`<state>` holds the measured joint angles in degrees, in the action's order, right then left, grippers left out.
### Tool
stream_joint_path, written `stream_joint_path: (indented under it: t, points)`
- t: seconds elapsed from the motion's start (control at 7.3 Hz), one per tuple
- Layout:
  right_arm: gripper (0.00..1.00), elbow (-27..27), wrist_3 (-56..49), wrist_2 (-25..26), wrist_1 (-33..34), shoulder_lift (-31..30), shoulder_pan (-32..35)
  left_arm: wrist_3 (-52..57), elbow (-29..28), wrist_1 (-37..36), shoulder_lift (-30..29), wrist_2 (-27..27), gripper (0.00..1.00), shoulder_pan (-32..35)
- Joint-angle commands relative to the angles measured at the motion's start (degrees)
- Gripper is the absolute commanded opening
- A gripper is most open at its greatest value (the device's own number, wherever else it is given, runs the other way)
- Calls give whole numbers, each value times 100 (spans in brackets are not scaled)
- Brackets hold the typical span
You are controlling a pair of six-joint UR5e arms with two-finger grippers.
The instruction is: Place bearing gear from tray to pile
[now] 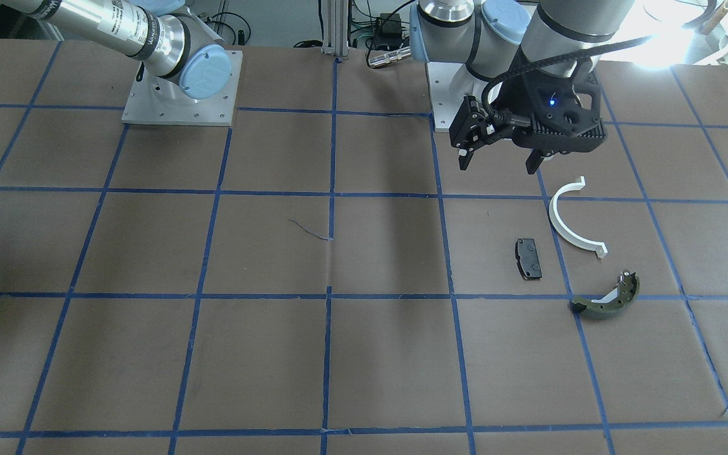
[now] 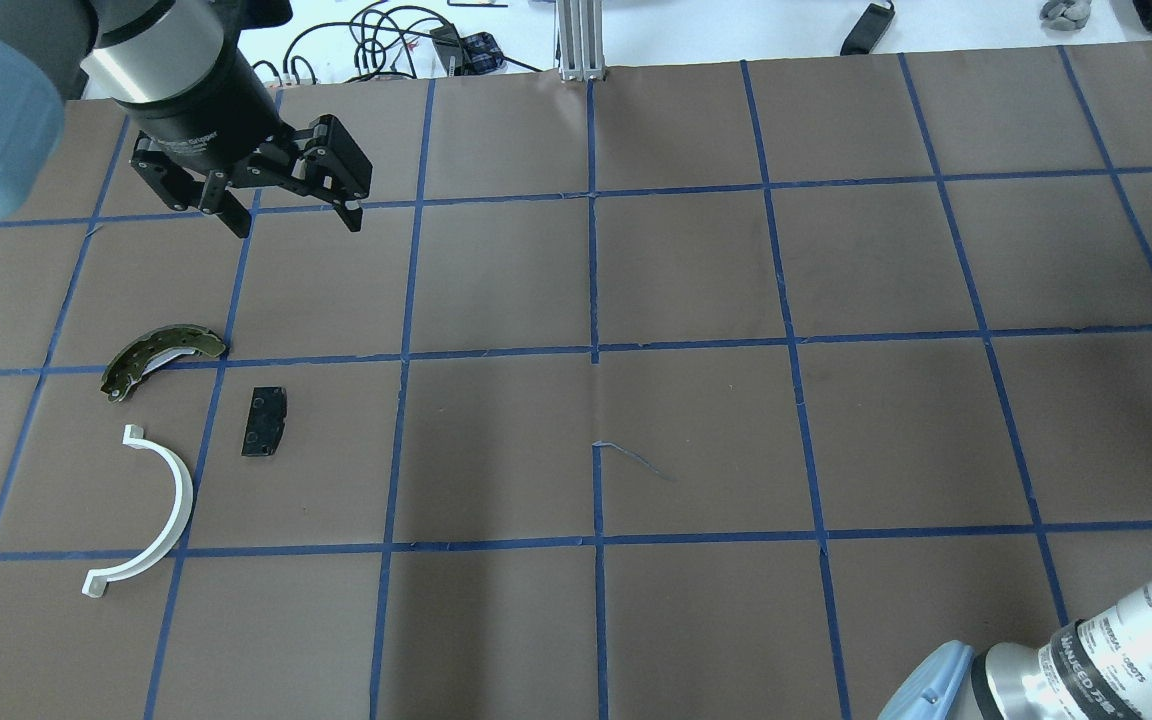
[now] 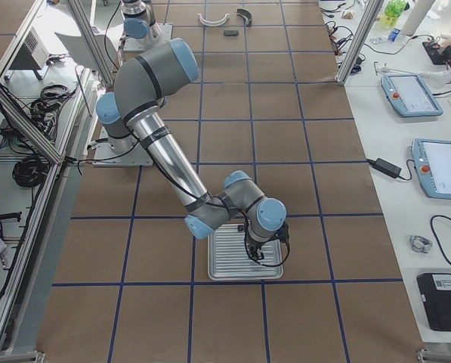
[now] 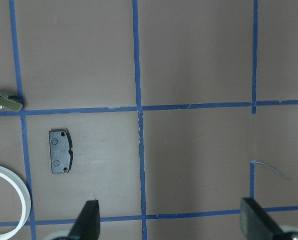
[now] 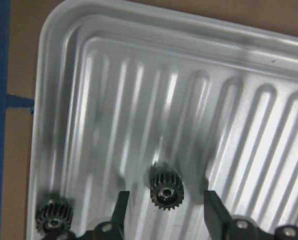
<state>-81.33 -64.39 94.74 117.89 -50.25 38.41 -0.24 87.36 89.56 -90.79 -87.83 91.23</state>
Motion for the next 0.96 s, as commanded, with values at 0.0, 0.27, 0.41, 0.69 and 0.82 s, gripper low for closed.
stream_joint_path:
  t: [0.0,0.27,0.41,0.69,0.82]
  points:
    - [56,4,-12,0,23,15,35,7,0,0,0,-6,100,0]
    - [55,30,-12,0,32,15,71,7,0,0,0,2,100,0]
    - [35,30,-55,9,32,15,71,7,0,0,0,2,100,0]
    - [11,21,-161,52,164,32,71,7,0,0,0,-6,100,0]
    - [4,21,-170,79,155,-11,71,7,0,0,0,2,100,-9]
